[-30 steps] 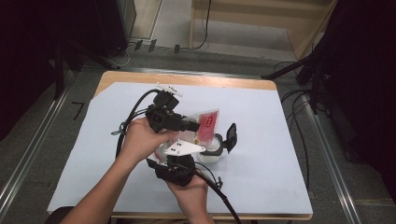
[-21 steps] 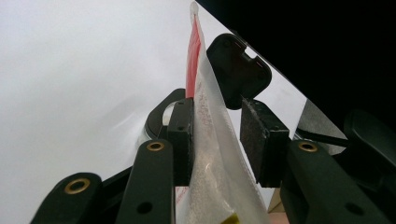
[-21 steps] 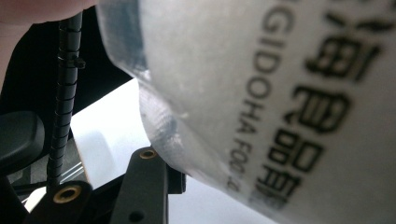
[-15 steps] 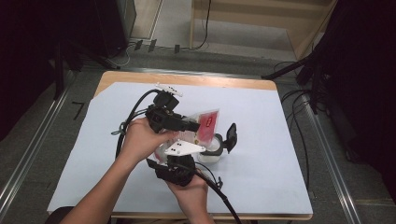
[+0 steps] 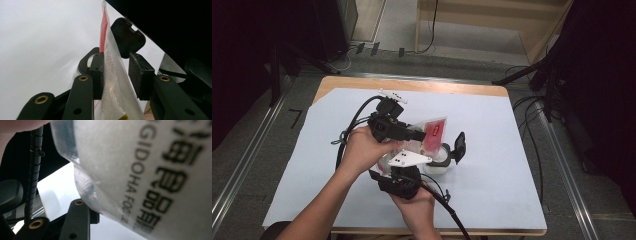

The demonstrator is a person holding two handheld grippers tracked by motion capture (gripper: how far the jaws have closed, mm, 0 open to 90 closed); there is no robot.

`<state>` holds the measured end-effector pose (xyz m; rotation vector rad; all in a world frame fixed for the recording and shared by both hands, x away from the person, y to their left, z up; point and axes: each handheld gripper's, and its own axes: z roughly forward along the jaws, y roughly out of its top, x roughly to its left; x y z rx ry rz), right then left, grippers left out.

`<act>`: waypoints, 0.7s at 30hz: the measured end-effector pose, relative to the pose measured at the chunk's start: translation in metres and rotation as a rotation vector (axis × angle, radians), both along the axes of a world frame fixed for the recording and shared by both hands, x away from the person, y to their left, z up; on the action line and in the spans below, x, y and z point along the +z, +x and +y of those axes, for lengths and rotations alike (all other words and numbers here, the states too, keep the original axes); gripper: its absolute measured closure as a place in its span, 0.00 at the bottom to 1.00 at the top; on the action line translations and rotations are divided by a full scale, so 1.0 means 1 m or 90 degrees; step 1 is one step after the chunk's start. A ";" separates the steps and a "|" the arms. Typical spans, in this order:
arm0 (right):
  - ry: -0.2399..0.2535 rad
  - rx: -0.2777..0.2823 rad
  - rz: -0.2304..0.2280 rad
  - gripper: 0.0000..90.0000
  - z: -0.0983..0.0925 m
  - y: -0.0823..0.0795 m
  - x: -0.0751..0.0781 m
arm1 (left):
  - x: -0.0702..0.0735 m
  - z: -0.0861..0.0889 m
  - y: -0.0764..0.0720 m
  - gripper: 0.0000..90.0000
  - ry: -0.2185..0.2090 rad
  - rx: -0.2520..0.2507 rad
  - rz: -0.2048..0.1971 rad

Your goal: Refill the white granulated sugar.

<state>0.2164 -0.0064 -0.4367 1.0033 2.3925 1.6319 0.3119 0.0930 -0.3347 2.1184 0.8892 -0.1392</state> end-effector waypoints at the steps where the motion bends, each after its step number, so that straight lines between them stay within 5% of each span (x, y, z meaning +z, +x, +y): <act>1: 0.000 0.000 0.000 0.71 0.000 0.000 0.000 | 0.000 0.000 0.000 0.74 0.000 0.000 0.000; 21: -0.001 0.003 0.002 0.71 0.000 0.000 0.000 | 0.000 0.000 0.000 0.74 -0.002 0.001 0.002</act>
